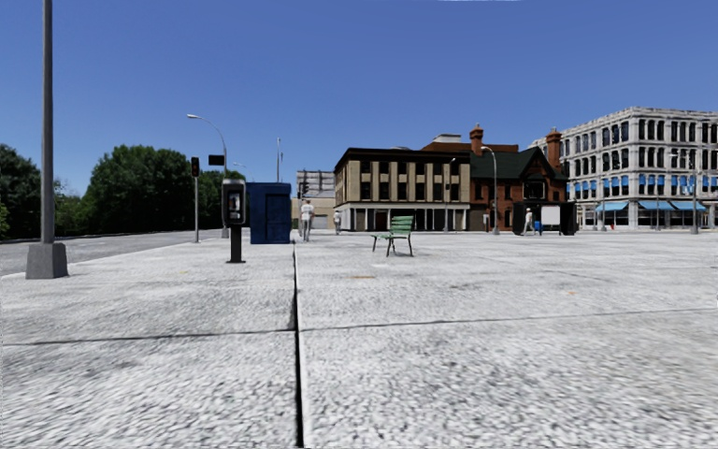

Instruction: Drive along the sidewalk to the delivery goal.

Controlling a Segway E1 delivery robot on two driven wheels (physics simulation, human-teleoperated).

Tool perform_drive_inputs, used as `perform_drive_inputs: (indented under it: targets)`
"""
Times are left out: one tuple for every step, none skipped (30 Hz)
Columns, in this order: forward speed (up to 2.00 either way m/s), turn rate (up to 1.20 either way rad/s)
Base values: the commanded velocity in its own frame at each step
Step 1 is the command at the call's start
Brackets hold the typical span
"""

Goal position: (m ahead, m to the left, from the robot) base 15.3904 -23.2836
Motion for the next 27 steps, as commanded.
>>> perform_drive_inputs:
  targets:
    - [2.0, -0.39]
    - [2.0, -0.39]
    - [2.0, -0.39]
    - [2.0, -0.39]
    - [2.0, -0.39]
    - [2.0, -0.39]
    - [2.0, -0.39]
    - [2.0, -0.39]
    - [2.0, -0.39]
    - [2.0, -0.39]
    - [2.0, -0.39]
    - [2.0, -0.39]
    - [2.0, -0.39]
    - [2.0, -0.39]
    - [2.0, -0.4]
    - [2.0, -0.4]
    - [2.0, -0.4]
    - [2.0, -0.4]
    - [2.0, -0.4]
    - [2.0, -0.4]
    - [2.0, -0.4]
    - [2.0, -0.4]
    - [2.0, -0.4]
    - [2.0, -0.4]
    - [2.0, -0.4]
    - [2.0, -0.4]
    - [2.0, -0.4]
